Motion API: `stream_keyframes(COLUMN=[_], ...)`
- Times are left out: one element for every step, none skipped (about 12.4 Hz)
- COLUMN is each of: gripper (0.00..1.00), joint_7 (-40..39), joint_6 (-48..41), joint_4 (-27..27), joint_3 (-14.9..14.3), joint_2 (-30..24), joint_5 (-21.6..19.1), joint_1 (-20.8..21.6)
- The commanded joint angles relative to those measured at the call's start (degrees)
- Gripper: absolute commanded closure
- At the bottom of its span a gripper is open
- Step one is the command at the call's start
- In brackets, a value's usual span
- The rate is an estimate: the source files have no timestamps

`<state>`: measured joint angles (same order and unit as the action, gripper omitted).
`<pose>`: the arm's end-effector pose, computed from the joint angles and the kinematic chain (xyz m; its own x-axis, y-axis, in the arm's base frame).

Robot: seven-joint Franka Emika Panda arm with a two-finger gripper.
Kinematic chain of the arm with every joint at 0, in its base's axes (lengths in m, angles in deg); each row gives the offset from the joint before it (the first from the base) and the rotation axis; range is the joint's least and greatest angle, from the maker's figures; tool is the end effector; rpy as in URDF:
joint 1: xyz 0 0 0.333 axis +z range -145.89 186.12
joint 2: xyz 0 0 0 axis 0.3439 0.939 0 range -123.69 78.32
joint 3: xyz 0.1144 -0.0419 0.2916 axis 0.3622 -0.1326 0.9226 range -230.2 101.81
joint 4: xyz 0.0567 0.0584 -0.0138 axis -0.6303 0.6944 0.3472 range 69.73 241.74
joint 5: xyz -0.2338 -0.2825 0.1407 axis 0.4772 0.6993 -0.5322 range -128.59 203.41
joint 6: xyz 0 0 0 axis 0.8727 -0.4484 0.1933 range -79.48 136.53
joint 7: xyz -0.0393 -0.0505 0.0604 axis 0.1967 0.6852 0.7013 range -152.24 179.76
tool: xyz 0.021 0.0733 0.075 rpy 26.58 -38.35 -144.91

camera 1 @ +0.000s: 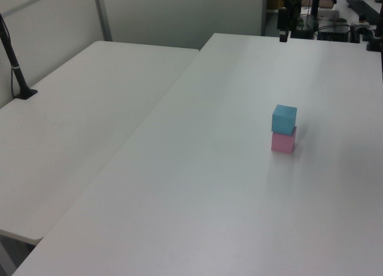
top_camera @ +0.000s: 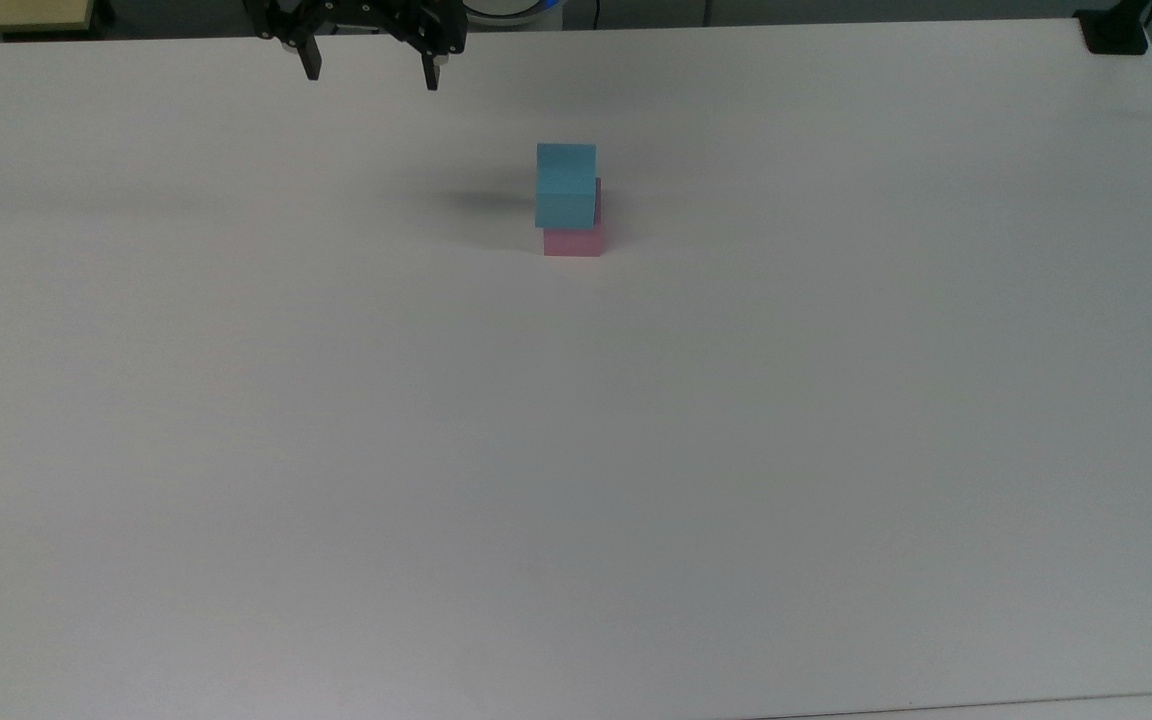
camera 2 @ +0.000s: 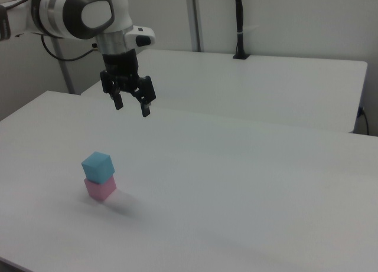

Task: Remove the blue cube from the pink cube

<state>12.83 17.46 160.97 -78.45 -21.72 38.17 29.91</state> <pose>0.5641 -0.0442 0.5811 0.9982 -0.0601 -0.0044 -0.0600 -0.9980 0.0175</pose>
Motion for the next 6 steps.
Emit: stream_keyframes(gripper=[0.0, 0.0, 0.0, 0.0, 0.0, 0.0], joint_7=[-0.56, -0.56, -0.39, -0.39, -0.39, -0.21], joint_6=[-1.81, -1.81, -1.81, -1.89, -1.81, -1.63], joint_4=[-1.02, -1.02, -0.93, -0.5, -0.06, 0.9], joint_3=[0.19, 0.19, 0.19, 0.19, 0.11, 0.02], joint_2=[0.18, 0.27, 0.27, 0.27, 0.27, 0.44], joint_5=[-1.03, -1.03, -1.03, -1.03, -1.11, -1.12], joint_1=[-0.13, -0.05, 0.48, 1.61, 2.58, 4.59])
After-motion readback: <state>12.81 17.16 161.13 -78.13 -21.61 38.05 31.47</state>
